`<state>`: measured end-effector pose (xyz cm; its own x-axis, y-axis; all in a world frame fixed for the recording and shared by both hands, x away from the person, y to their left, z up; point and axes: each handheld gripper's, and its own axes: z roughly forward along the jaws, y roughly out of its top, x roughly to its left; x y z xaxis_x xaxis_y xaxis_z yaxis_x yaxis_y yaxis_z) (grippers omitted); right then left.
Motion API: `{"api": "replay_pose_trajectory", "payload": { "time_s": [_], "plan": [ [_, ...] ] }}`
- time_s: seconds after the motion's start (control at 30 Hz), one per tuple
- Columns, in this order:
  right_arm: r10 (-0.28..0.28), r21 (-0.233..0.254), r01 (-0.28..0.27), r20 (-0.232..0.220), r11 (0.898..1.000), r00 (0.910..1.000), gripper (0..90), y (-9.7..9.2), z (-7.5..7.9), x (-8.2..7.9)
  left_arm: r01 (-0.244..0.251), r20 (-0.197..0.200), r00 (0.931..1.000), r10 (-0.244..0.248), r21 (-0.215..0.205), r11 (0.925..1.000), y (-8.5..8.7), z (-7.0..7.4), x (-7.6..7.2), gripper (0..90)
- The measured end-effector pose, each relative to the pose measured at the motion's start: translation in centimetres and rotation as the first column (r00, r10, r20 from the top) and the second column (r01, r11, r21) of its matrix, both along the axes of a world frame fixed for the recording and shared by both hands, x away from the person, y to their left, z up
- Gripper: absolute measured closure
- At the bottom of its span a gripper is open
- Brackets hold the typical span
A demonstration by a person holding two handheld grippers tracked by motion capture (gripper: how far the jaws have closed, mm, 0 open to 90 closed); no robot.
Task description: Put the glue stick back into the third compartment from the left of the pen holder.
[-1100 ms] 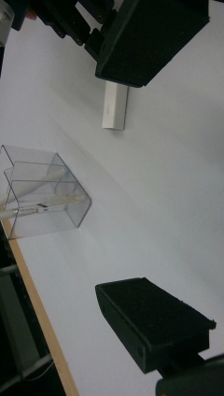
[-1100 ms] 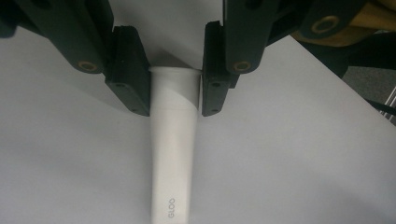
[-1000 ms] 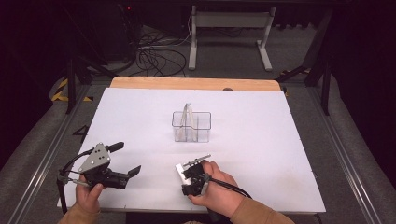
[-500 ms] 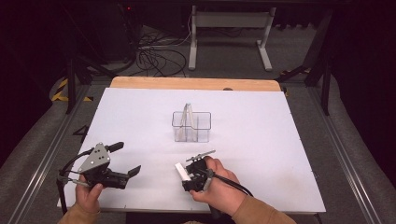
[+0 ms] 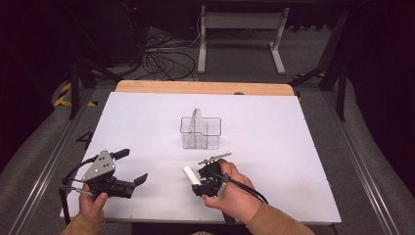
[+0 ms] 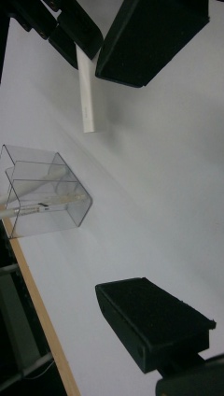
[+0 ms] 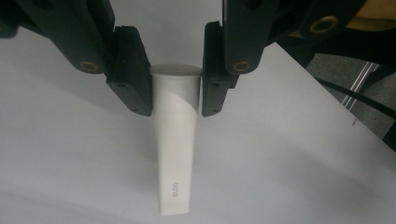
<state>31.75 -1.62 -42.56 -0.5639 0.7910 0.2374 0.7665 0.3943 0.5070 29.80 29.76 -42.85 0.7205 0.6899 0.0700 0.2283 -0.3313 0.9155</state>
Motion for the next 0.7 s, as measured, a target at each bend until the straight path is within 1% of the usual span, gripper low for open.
{"api": "replay_pose_trajectory", "payload": {
  "time_s": [0.07, 0.33, 0.5, 0.7],
  "plan": [
    [-0.002, 0.008, 0.002, 0.002, 1.000, 1.0000, 65.4, -0.2, 0.4, 0.1, -0.002, 0.000, 1.0000, 0.002, 0.001, 1.0000, 0.0, 0.0, 0.0, 2.2],
    [0.013, 0.022, -0.014, 0.041, 1.000, 0.9991, 65.3, -0.8, 2.0, 0.4, -0.001, -0.002, 1.0000, 0.001, -0.003, 1.0000, 0.0, 0.0, 0.0, 2.2],
    [0.007, 0.034, -0.009, 0.059, 0.999, 0.9982, 65.3, -1.3, 2.8, 0.5, -0.002, -0.002, 1.0000, 0.002, -0.004, 1.0000, 0.1, 0.0, 0.0, 2.2],
    [-0.002, 0.044, -0.001, 0.066, 0.999, 0.9978, 65.4, -1.7, 3.4, 0.7, -0.003, -0.001, 1.0000, 0.003, -0.003, 1.0000, 0.1, 0.0, 0.0, 2.2]
  ]
}}
